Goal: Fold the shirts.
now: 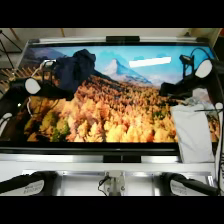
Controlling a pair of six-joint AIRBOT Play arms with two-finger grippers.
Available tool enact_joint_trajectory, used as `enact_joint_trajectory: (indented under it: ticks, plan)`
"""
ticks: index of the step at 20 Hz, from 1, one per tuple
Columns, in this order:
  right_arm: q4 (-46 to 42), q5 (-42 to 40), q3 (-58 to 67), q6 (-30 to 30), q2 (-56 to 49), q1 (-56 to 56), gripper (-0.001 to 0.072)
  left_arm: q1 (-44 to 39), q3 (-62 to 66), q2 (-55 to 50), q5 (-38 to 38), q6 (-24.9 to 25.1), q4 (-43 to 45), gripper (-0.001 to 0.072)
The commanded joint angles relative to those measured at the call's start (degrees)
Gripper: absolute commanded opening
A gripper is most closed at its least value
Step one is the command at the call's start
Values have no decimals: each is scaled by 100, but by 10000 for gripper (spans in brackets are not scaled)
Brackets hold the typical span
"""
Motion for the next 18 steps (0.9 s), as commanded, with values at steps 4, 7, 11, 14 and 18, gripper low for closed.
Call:
enact_joint_trajectory:
  ticks: [4,7,11,14,18]
  plan:
    - [605,-358,7,2,-4,4,650,586,2260,-2570,-251,-367,-188,609]
    - [704,-339,7,0,-4,4,650,828,3058,-3307,-990,-702,-46,609]
    - [702,-385,7,0,-4,4,650,807,3165,-3567,-669,-702,-52,609]
    - [704,-385,7,-4,-4,4,650,739,3165,-3738,-428,-699,-229,610]
    - [715,-382,7,-2,-4,4,650,717,3176,-3799,-387,-684,-627,31]
